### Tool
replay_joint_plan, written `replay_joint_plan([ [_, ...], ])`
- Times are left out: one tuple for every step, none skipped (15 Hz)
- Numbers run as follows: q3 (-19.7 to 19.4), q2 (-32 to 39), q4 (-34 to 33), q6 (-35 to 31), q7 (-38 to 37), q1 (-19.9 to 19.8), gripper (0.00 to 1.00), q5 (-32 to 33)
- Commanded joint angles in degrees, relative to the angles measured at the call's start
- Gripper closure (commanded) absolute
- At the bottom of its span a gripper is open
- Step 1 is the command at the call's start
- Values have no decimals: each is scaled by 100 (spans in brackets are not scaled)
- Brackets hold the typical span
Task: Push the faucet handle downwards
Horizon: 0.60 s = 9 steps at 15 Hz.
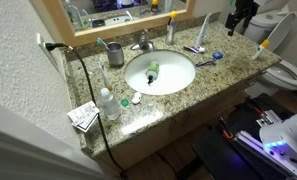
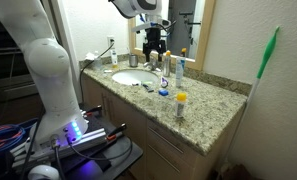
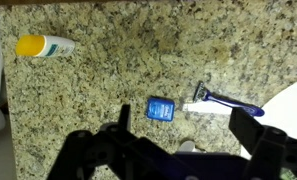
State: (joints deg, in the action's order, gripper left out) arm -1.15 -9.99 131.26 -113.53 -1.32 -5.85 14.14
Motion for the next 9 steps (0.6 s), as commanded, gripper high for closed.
replay_joint_plan([
  [-100,430,-251,266,458,75,0,190],
  [-77,360,-143,62,824,190,0,-14],
  [-31,288,-55,-149,1005,270,0,-142],
  [-27,214,-38,-232,1260,338,0,-379],
  [-26,140,-59,-313,1462,426,0,-691],
  [-46,56,-53,-352,1705,494,0,-979],
  [-103,-93,-15,-338,2013,529,0,-1264],
  [-170,-220,-6,-243,2381,561,0,-1554],
  [-38,82,-90,-276,1768,541,0,-1163],
])
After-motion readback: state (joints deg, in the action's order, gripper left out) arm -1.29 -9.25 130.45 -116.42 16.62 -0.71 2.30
